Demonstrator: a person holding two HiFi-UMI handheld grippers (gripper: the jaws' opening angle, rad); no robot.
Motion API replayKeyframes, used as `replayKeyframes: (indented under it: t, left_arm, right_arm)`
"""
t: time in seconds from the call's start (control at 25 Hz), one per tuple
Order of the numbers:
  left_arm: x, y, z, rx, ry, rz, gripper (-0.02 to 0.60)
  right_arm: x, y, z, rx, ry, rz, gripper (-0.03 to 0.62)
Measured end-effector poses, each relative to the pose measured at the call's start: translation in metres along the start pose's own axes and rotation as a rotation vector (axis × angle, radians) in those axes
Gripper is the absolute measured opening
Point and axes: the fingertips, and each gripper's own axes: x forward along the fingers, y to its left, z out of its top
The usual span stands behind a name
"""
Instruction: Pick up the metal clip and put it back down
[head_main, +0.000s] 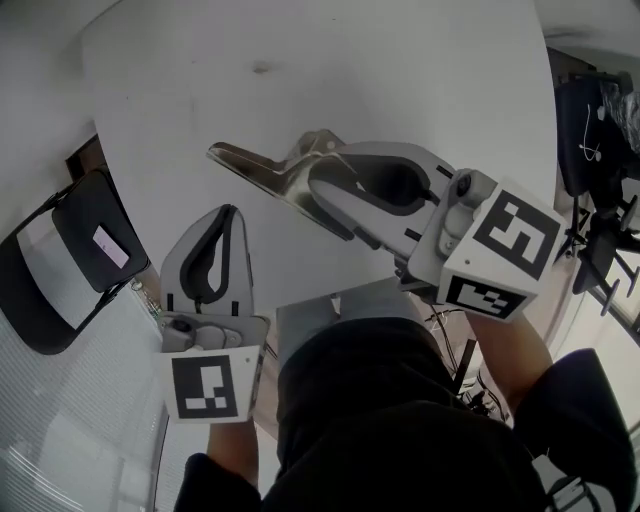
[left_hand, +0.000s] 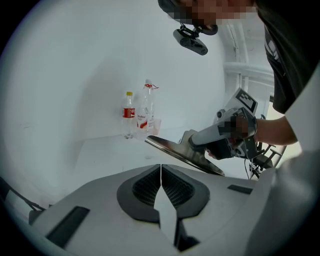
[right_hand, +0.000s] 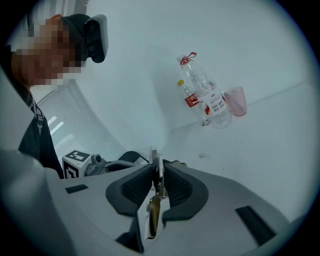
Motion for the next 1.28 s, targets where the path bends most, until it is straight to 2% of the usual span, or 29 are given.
replayKeyframes:
  t: [0.04,0.16,0.36,0.48,0.76,1.28]
  left_arm:
    - [0.001,0.0,-0.001,-0.03,-0.011,-0.007,0.023]
    - [0.003,0.006,-0.007,-0.046,-0.013,-0.006,0.022]
    - [0.012,0.006,-0.024,-0.041,0.017,0.01,0.022]
    - [0.008,0.004,-0.022,-0.042,0.033,0.014,0.022]
    - [0.009,0.004,-0.023,-0.019,-0.009,-0.008,0.022]
    - [-0.001,0.007,0.011,0.009,-0.053,-0.039,0.023]
  right_arm:
    - [0.002,0.0,0.0,-0.001,0.029,-0.009,0.08]
    - [0.009,-0.001,-0.001,-0.01,0.035,-0.014,0.081]
    - [0.014,-0.014,-0.019,0.032,0.047,0.015,0.081]
    - [0.012,-0.011,-0.016,0.036,0.044,0.023,0.08]
    - [0.008,-0.007,-0.012,-0.008,0.001,-0.007,0.078]
    - [0.003,0.012,0.022,-0.036,-0.063,-0.02,0.063]
